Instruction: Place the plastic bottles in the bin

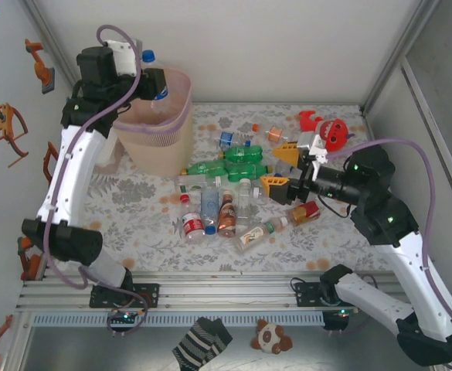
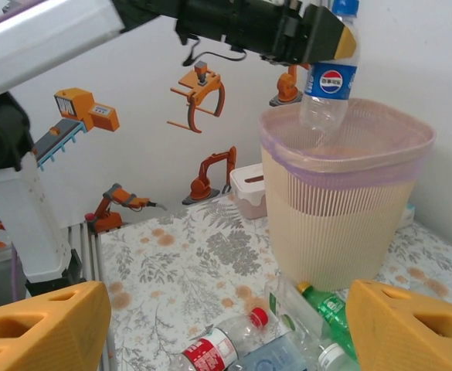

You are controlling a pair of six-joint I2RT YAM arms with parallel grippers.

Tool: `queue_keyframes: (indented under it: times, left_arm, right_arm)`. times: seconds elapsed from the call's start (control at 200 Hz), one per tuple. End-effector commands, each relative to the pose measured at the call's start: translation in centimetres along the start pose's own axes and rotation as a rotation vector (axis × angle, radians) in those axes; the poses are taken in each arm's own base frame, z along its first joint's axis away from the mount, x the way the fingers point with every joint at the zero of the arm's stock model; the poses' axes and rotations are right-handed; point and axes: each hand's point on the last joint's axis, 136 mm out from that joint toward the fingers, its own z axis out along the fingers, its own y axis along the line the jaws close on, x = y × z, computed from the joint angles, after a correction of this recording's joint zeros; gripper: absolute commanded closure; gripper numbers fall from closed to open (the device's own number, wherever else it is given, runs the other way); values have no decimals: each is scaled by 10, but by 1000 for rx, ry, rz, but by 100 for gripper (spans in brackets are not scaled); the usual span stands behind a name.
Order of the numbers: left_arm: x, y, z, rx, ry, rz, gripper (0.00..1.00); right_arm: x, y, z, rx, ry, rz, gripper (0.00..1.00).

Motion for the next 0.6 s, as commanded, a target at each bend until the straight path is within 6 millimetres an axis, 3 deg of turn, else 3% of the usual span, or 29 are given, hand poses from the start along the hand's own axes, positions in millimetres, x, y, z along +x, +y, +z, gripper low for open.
queue_keyframes:
  times: [0.0,0.27,0.596]
  left_arm:
    - [4,7,15,13,54,-55,67]
    - [55,40,77,-73,271,-71,72]
    - [128,54,114,-113,519,-62,73]
  right_arm:
    - [-9,4,-9,21,-21,-36,22]
    - [-7,4,-15,47,-16,-31,22]
    - [0,-3,-14,81,2,-23,23]
